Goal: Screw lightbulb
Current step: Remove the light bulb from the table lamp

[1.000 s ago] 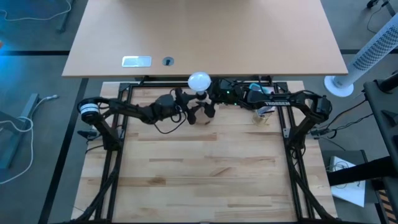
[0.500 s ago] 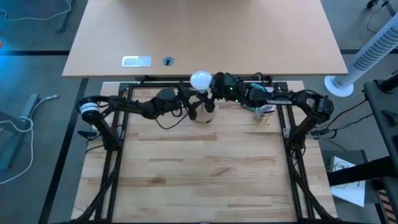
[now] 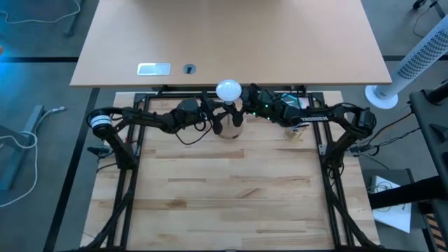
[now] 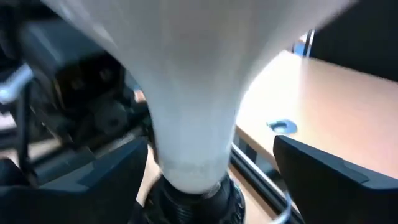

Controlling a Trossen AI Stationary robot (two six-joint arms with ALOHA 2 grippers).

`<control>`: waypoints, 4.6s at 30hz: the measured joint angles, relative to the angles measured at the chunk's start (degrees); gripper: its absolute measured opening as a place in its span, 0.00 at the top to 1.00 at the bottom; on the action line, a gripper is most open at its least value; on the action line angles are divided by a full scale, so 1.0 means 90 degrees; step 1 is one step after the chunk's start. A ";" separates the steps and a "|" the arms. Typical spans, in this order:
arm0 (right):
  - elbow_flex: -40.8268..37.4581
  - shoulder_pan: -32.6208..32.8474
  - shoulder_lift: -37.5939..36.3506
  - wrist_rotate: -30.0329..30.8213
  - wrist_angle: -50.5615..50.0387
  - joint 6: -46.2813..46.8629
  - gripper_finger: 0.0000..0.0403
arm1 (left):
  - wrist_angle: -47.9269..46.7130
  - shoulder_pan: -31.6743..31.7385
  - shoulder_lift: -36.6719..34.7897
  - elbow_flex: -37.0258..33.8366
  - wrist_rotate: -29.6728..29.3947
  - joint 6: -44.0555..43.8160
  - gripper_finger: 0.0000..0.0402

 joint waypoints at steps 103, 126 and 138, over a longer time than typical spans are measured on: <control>0.0226 0.0796 -0.0091 0.2765 -0.0123 0.0269 0.14 | 0.1064 0.0115 0.0661 0.0298 -0.0113 -0.0007 0.63; 0.0389 0.0801 -0.0078 0.2492 -0.0325 0.0233 0.57 | 0.0979 -0.0129 0.0649 0.0291 0.0048 0.0015 0.63; 0.0384 0.0773 -0.0462 0.0583 -0.0739 0.0293 0.68 | 0.0842 -0.0162 -0.0198 -0.0365 0.0954 -0.0255 0.63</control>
